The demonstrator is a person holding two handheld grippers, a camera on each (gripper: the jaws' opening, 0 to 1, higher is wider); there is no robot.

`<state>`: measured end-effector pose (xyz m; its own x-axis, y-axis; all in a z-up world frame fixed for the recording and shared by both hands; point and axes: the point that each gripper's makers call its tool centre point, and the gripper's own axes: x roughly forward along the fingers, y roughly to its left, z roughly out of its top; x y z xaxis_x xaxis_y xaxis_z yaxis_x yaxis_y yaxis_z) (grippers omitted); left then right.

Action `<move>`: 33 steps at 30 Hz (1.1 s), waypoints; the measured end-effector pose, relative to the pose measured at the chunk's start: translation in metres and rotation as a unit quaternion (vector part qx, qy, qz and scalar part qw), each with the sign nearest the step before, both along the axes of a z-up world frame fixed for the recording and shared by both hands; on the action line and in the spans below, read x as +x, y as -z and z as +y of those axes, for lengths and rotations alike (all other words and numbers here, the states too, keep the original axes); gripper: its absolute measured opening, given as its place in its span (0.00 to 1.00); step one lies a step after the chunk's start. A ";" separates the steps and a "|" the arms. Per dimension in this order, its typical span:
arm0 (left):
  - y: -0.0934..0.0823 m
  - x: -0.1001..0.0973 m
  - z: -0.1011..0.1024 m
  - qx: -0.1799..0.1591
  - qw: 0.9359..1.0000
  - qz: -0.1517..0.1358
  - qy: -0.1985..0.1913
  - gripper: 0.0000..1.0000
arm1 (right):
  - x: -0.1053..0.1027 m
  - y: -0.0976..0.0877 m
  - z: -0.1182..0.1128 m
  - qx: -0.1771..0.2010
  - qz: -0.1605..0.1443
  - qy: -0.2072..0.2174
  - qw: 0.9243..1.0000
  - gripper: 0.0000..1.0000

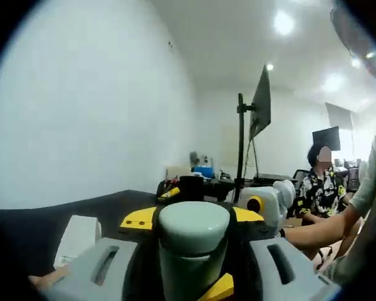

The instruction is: Assemble the cup parts correctly, then place the assembled cup into the box.

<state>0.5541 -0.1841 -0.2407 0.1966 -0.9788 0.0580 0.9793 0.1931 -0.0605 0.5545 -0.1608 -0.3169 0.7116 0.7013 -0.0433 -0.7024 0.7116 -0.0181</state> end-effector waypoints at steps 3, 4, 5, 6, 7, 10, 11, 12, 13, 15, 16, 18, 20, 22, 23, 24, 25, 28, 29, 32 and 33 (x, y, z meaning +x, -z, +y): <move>0.000 -0.003 -0.003 0.004 0.998 0.008 0.055 0.40 | -0.001 0.000 0.001 0.002 -0.001 -0.008 1.000 0.42; 0.001 -0.003 -0.004 0.009 0.997 0.019 0.070 0.40 | -0.001 0.000 0.000 0.003 0.000 -0.010 1.000 0.42; 0.002 -0.002 -0.005 0.016 0.996 0.025 0.085 0.40 | 0.000 0.000 0.001 0.003 0.000 -0.012 1.000 0.42; 0.001 0.000 -0.006 0.018 0.995 0.035 0.089 0.40 | 0.001 0.000 0.001 0.006 0.004 -0.016 1.000 0.42; 0.000 0.003 -0.008 0.020 0.996 0.032 0.084 0.40 | 0.003 0.000 0.000 0.008 0.008 -0.016 1.000 0.42; -0.001 -0.001 -0.009 0.022 0.997 0.031 0.069 0.41 | 0.002 0.000 0.000 0.009 0.010 -0.019 1.000 0.42; -0.003 -0.001 -0.008 0.012 0.997 0.034 0.063 0.43 | 0.002 0.000 -0.001 0.010 0.009 -0.018 1.000 0.42; -0.009 -0.001 -0.007 -0.004 0.998 0.037 0.052 0.51 | 0.002 0.000 -0.001 0.011 0.008 -0.018 1.000 0.42; -0.016 -0.003 -0.006 -0.023 0.998 0.034 0.048 0.60 | 0.002 0.000 -0.001 0.012 0.008 -0.017 1.000 0.42; -0.022 -0.001 0.000 -0.024 1.000 0.004 0.007 0.70 | 0.003 0.000 -0.002 0.015 0.007 -0.015 1.000 0.42; -0.022 -0.002 0.003 -0.013 1.000 -0.008 -0.014 0.69 | 0.003 0.000 -0.002 0.015 0.008 -0.014 1.000 0.42; -0.021 0.008 0.012 0.021 0.993 -0.041 -0.113 0.67 | 0.002 0.000 -0.001 0.011 0.008 -0.014 1.000 0.42; -0.011 0.013 0.018 0.055 0.982 -0.026 -0.177 0.60 | 0.002 0.000 0.000 0.009 0.007 -0.012 1.000 0.42; -0.009 0.009 0.018 0.046 0.975 0.007 -0.216 0.55 | 0.001 0.000 0.000 0.009 0.006 -0.012 1.000 0.42; -0.011 -0.001 0.015 0.027 0.977 0.031 -0.208 0.57 | 0.001 0.000 0.000 0.010 0.007 -0.012 1.000 0.42; -0.021 -0.008 0.012 -0.009 0.980 0.038 -0.196 0.63 | 0.002 0.000 0.000 0.011 0.007 -0.012 1.000 0.42; -0.024 -0.005 0.013 -0.028 0.974 0.057 -0.219 0.67 | 0.001 0.000 -0.001 0.012 0.007 -0.011 1.000 0.42; -0.013 -0.005 0.017 0.007 0.960 0.064 -0.274 0.64 | 0.001 0.000 -0.002 0.011 0.007 -0.011 1.000 0.42; -0.012 -0.005 0.016 0.018 0.956 0.051 -0.287 0.62 | 0.001 0.000 -0.001 0.010 0.008 -0.011 1.000 0.42; -0.009 -0.005 0.012 0.029 0.949 0.024 -0.313 0.60 | 0.000 0.000 0.001 0.008 0.008 -0.011 1.000 0.42; -0.007 -0.005 0.010 0.031 0.948 0.027 -0.317 0.60 | 0.000 0.000 0.001 0.009 0.008 -0.010 1.000 0.42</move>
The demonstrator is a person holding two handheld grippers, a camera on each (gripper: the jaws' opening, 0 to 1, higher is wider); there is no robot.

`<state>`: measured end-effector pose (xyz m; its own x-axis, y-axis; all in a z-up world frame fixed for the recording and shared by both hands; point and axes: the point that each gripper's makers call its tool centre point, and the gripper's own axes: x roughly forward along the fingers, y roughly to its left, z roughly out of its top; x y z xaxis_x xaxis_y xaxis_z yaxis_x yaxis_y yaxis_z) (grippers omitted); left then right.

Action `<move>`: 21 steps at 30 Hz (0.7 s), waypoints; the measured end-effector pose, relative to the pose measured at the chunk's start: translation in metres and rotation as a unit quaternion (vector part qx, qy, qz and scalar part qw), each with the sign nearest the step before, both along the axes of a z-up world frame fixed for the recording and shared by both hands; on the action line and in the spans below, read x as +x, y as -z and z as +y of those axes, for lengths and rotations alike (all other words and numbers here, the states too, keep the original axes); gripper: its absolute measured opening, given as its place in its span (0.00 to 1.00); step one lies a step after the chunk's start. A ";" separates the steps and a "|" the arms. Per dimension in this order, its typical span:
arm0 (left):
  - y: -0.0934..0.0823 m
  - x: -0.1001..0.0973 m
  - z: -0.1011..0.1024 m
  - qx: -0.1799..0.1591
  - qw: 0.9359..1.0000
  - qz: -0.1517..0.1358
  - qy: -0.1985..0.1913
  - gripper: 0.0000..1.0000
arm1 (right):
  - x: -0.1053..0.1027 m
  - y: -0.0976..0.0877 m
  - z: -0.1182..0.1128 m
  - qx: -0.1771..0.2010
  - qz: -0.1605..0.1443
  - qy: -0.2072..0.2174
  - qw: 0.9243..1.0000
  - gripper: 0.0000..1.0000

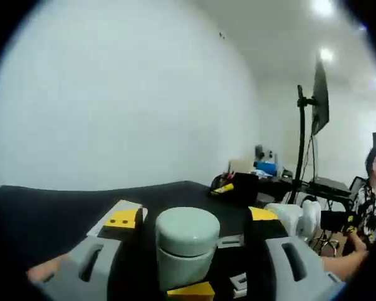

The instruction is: Assemble the cup parts correctly, then place the assembled cup into the box.

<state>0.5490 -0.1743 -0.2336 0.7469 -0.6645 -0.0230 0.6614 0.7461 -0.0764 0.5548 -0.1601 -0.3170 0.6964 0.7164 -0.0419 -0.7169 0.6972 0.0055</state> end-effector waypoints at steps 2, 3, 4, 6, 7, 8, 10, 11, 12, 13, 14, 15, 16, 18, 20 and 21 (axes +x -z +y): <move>0.003 0.001 -0.002 0.002 1.000 -0.002 -0.006 0.58 | -0.001 0.000 0.000 0.000 0.000 0.000 1.000 0.42; 0.005 0.004 -0.002 0.008 1.000 0.001 -0.012 0.56 | -0.001 0.000 0.000 0.000 0.000 0.000 1.000 0.42; 0.006 0.005 -0.002 0.007 1.000 -0.003 -0.011 0.53 | -0.001 0.000 0.000 0.000 0.000 0.000 1.000 0.42; 0.011 0.005 -0.002 0.010 1.000 0.006 -0.015 0.46 | -0.002 0.000 0.000 -0.001 0.000 0.000 1.000 0.42; 0.012 0.009 0.004 0.008 0.999 0.010 -0.035 0.40 | -0.002 0.000 0.000 -0.002 0.000 0.000 1.000 0.42; 0.012 0.008 0.000 0.014 1.000 0.001 -0.023 0.40 | -0.002 0.001 -0.001 -0.002 -0.001 0.000 1.000 0.42; 0.012 0.008 -0.001 0.021 1.000 -0.006 -0.020 0.40 | -0.001 0.001 -0.001 -0.002 0.000 -0.001 1.000 0.42; 0.012 0.007 -0.002 0.024 1.000 -0.009 -0.011 0.40 | -0.001 0.001 -0.001 -0.003 0.000 -0.002 1.000 0.42; 0.012 0.006 -0.004 0.031 0.999 -0.025 0.007 0.40 | -0.002 0.001 -0.002 -0.004 0.000 -0.004 1.000 0.42; 0.011 0.007 -0.001 0.024 0.999 -0.016 0.014 0.40 | -0.002 0.001 -0.001 -0.005 0.000 -0.005 1.000 0.42; 0.011 0.005 -0.005 0.031 0.998 -0.030 0.042 0.40 | -0.002 0.001 -0.002 -0.008 0.000 -0.006 1.000 0.42; 0.012 0.004 -0.004 0.013 0.999 -0.012 0.050 0.39 | -0.002 0.002 -0.002 -0.008 0.001 -0.007 1.000 0.42; 0.012 0.005 -0.004 0.010 0.998 -0.006 0.063 0.39 | -0.002 0.002 -0.002 -0.009 0.001 -0.007 1.000 0.42; 0.011 0.006 -0.007 0.011 0.994 -0.023 0.108 0.39 | -0.002 0.002 -0.002 -0.008 0.003 -0.011 1.000 0.42; 0.010 0.006 -0.008 0.017 0.987 -0.040 0.153 0.39 | -0.002 0.002 -0.001 -0.006 0.003 -0.012 1.000 0.41; 0.012 0.007 -0.008 0.006 0.985 -0.013 0.169 0.39 | -0.002 0.002 -0.001 -0.005 0.003 -0.013 1.000 0.41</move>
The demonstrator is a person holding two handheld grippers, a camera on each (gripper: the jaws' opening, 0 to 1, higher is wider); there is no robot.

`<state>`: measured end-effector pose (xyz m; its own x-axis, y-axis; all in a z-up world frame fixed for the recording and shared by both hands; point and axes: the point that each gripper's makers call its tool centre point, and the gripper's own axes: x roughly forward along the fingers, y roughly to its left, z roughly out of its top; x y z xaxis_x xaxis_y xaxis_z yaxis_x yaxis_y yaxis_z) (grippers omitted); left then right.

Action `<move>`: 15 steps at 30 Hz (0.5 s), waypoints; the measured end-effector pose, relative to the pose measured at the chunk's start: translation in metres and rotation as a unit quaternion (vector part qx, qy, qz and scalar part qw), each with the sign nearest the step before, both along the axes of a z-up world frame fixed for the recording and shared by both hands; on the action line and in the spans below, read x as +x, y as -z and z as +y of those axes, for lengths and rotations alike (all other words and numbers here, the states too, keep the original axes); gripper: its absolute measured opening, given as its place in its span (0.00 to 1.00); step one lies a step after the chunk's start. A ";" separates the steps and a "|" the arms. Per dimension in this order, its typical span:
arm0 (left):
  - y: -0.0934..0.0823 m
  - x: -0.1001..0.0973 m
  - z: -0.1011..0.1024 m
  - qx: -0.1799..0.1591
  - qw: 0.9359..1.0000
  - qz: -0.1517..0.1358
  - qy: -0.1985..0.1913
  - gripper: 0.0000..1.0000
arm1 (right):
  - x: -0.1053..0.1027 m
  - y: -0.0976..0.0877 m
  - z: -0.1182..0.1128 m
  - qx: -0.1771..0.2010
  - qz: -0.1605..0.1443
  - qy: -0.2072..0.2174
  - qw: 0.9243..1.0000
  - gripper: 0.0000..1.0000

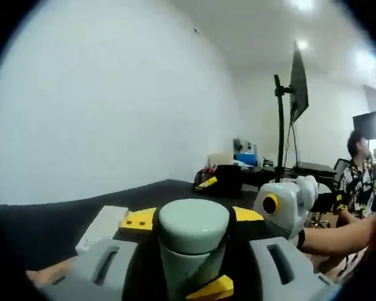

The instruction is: Assemble the cup parts correctly, then place the assembled cup into the box.

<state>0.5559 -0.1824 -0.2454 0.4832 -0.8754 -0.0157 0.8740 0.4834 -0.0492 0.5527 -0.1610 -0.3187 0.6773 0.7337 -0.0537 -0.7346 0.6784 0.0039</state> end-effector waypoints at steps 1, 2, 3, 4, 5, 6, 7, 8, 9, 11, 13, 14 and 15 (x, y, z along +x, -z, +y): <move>0.000 0.002 0.000 0.010 1.000 0.000 0.020 0.39 | 0.000 0.000 0.000 0.000 -0.001 0.000 1.000 0.41; -0.002 -0.001 -0.002 0.022 0.998 -0.041 0.052 0.39 | 0.000 0.000 0.000 -0.001 0.000 -0.002 1.000 0.41; -0.001 -0.002 -0.002 0.016 0.997 -0.038 0.070 0.39 | 0.000 0.000 0.000 -0.003 0.000 -0.002 1.000 0.41; -0.001 -0.008 -0.004 0.010 0.994 -0.038 0.104 0.39 | -0.001 0.000 0.000 -0.005 -0.001 -0.005 1.000 0.41; -0.001 -0.012 -0.005 0.005 0.989 -0.039 0.140 0.39 | -0.003 0.000 0.001 -0.009 -0.005 -0.008 1.000 0.41; 0.000 -0.009 -0.004 0.001 0.988 -0.016 0.153 0.39 | -0.003 0.000 0.001 -0.010 -0.005 -0.007 1.000 0.41; 0.000 -0.007 -0.005 0.004 0.986 -0.009 0.165 0.39 | -0.003 0.000 0.002 -0.013 -0.006 -0.006 1.000 0.41; -0.001 -0.009 -0.008 0.009 0.982 -0.018 0.186 0.39 | -0.003 0.000 0.001 -0.013 -0.003 -0.007 1.000 0.41; 0.000 -0.009 -0.009 0.013 0.979 -0.009 0.203 0.39 | -0.003 0.000 0.001 -0.012 -0.002 -0.010 1.000 0.41; -0.001 -0.012 -0.012 0.010 0.972 -0.003 0.234 0.39 | -0.003 0.000 0.000 -0.010 -0.001 -0.013 1.000 0.41; 0.000 -0.011 -0.013 0.007 0.968 0.013 0.252 0.39 | -0.002 0.000 0.000 -0.008 0.000 -0.013 1.000 0.41; 0.000 -0.010 -0.013 0.007 0.967 0.016 0.254 0.40 | -0.002 0.000 0.001 -0.008 0.000 -0.014 1.000 0.41; 0.000 -0.009 -0.013 0.006 0.967 0.021 0.253 0.40 | -0.001 0.000 0.000 -0.008 0.001 -0.013 1.000 0.41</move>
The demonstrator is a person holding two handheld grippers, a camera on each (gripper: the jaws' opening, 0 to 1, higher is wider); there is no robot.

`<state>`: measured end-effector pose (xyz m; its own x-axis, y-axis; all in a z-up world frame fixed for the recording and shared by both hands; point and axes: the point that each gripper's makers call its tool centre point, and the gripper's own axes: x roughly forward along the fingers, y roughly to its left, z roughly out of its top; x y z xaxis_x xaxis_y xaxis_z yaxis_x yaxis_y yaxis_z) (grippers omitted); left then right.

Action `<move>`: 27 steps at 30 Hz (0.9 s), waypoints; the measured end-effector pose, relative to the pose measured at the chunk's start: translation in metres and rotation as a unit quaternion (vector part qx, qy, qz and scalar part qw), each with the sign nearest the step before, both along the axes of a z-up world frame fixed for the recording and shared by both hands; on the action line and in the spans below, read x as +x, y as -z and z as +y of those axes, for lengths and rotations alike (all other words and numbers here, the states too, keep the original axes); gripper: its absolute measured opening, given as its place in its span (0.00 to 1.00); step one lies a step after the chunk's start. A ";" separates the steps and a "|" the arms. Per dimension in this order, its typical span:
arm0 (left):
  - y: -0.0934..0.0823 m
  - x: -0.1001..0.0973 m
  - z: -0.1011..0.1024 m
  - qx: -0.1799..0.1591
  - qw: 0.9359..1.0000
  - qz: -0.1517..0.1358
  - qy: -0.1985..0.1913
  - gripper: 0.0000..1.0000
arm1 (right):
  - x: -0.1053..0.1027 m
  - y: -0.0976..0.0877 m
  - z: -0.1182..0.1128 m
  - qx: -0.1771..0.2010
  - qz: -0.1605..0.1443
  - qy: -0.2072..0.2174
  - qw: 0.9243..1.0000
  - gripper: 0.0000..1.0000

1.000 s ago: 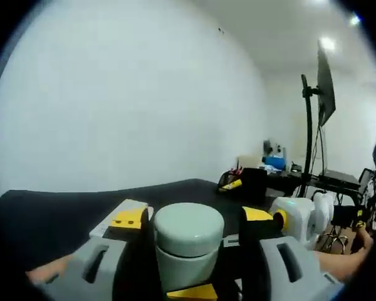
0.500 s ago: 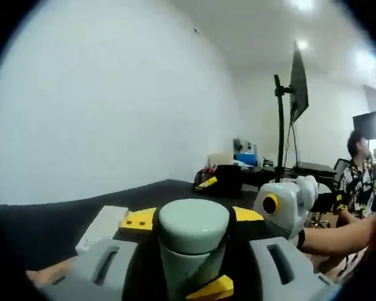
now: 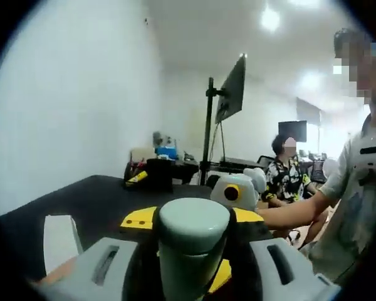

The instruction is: Assemble the cup parts correctly, then place the assembled cup into the box.

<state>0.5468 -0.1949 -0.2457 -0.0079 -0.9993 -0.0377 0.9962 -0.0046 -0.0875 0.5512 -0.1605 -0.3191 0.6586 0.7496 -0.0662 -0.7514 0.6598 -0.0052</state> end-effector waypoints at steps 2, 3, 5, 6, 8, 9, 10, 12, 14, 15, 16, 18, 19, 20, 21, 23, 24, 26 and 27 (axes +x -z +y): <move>0.001 -0.001 0.001 -0.002 1.000 0.007 -0.011 0.40 | 0.001 0.000 0.000 0.002 0.001 -0.001 1.000 0.41; 0.002 -0.002 0.002 -0.002 1.000 0.011 -0.015 0.41 | 0.000 0.000 0.000 0.001 0.000 -0.001 1.000 0.41; 0.005 0.001 0.008 -0.003 0.999 0.004 -0.043 0.47 | 0.000 0.000 0.000 0.002 -0.001 0.000 1.000 0.41; 0.005 0.002 0.010 -0.005 0.998 0.008 -0.056 0.53 | 0.000 0.000 0.000 0.004 0.000 0.000 1.000 0.41; -0.003 0.004 0.017 -0.027 0.996 0.006 -0.087 0.63 | 0.000 0.000 0.000 0.004 0.000 0.002 1.000 0.41; -0.009 0.003 0.020 -0.045 0.993 0.007 -0.106 0.63 | 0.000 0.000 0.000 0.003 0.000 0.002 1.000 0.41; -0.010 0.000 0.023 -0.040 0.992 -0.003 -0.121 0.62 | -0.001 0.000 0.001 -0.001 -0.001 0.003 1.000 0.41; -0.015 0.006 0.028 -0.044 0.981 0.003 -0.190 0.59 | -0.001 0.000 0.001 -0.003 -0.001 0.004 1.000 0.41; -0.012 0.005 0.031 -0.022 0.969 0.002 -0.246 0.51 | 0.000 0.000 0.002 -0.002 -0.001 0.005 1.000 0.42; -0.012 0.002 0.033 -0.016 0.964 -0.003 -0.265 0.49 | 0.000 0.000 0.002 -0.001 0.000 0.006 1.000 0.42; -0.018 -0.004 0.031 -0.035 0.962 -0.009 -0.271 0.48 | 0.000 0.000 0.001 0.001 -0.001 0.006 1.000 0.42; -0.021 -0.003 0.033 -0.036 0.948 0.003 -0.315 0.51 | 0.000 0.000 0.001 0.001 -0.001 0.007 1.000 0.42; -0.022 -0.003 0.033 -0.040 0.943 0.019 -0.329 0.53 | 0.000 0.000 0.001 0.001 -0.001 0.007 1.000 0.42; -0.020 -0.001 0.035 -0.033 0.936 0.032 -0.350 0.53 | 0.000 0.000 0.001 0.000 -0.001 0.007 1.000 0.42; -0.021 -0.003 0.033 -0.033 0.937 0.021 -0.348 0.53 | 0.000 0.000 0.001 -0.001 -0.002 0.008 1.000 0.42; -0.014 0.001 0.035 -0.009 0.923 0.001 -0.385 0.51 | 0.000 0.000 0.001 -0.003 -0.002 0.008 1.000 0.42; -0.012 0.001 0.034 -0.005 0.921 -0.002 -0.391 0.50 | 0.000 0.000 0.001 -0.004 -0.002 0.008 1.000 0.42; -0.010 0.001 0.031 -0.006 0.911 -0.025 -0.412 0.50 | 0.000 0.000 0.001 -0.003 -0.003 0.009 1.000 0.42; -0.008 0.001 0.028 -0.004 0.910 -0.019 -0.414 0.50 | 0.000 0.000 0.001 -0.002 -0.003 0.009 1.000 0.42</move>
<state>0.5474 -0.1671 -0.2379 0.7497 -0.6616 -0.0139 0.6600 0.7491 -0.0563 0.5508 -0.1592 -0.3187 0.6722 0.7374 -0.0659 -0.7395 0.6730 -0.0127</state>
